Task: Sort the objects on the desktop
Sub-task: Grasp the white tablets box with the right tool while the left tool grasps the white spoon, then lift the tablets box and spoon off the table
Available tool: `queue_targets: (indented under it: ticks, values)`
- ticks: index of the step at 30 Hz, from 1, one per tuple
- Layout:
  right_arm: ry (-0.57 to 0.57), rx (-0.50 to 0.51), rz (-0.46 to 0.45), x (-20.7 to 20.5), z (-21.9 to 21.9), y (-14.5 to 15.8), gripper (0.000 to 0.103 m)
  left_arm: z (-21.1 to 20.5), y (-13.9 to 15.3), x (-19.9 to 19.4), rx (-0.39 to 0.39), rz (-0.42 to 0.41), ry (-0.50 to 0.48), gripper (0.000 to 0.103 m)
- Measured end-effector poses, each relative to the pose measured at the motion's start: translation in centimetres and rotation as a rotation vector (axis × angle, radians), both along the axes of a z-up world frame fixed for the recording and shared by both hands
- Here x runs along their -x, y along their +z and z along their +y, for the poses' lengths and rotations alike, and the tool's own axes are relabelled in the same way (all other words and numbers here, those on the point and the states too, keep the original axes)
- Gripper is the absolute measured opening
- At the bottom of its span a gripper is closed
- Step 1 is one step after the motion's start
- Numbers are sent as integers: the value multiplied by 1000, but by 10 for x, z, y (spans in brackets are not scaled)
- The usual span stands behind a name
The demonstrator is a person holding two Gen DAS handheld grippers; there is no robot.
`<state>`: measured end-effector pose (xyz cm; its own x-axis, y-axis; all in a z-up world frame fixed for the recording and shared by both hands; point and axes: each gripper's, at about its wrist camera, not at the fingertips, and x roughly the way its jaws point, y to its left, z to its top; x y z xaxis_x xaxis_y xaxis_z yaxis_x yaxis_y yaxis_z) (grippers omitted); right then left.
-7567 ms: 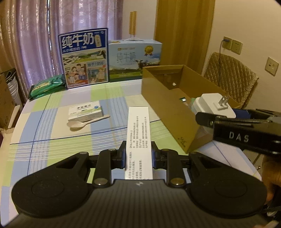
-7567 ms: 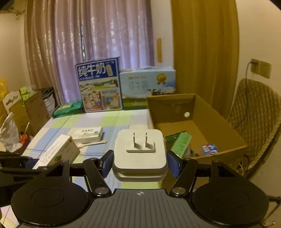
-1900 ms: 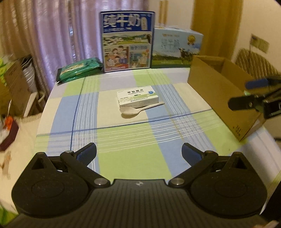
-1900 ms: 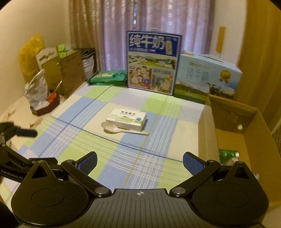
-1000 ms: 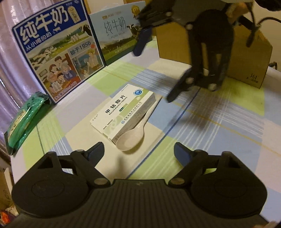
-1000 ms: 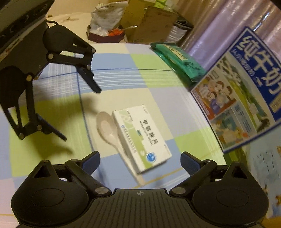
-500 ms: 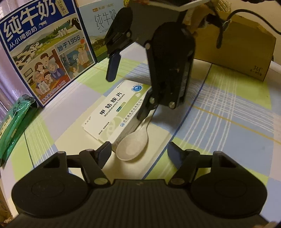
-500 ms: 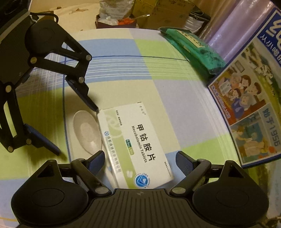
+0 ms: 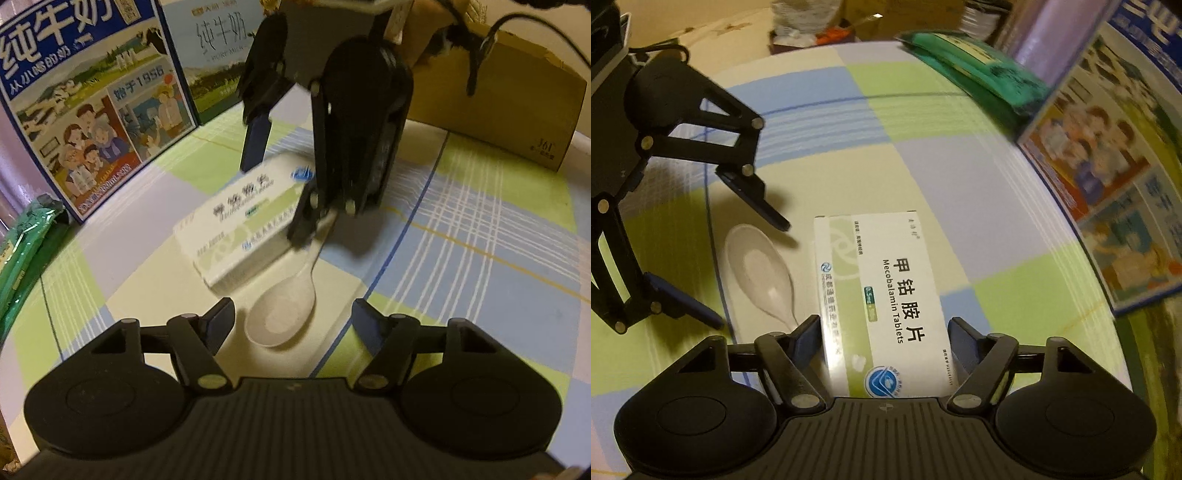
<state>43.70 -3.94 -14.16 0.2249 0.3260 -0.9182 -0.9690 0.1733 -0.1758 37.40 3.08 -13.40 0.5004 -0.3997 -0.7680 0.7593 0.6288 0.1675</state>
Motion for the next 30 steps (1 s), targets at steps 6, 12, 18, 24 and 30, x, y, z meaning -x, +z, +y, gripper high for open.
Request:
queue_targets:
  ticks: [6,12,18,24,30]
  values:
    - [-157,27,20,-4,-21,3,71,-10,-2,-8,-6,50,1,48]
    - [-284,4,72,6,-38,7,70,-21,6,1,-23,71,17,31]
    - [-453,-27,97,42,-59,17,70,-27,11,32,4,113,120,28]
    - [-640,-99,118,97,-97,25,70,-27,17,84,38,150,235,28]
    - [-774,-168,70,162,-134,28,69,-25,28,133,82,165,350,28]
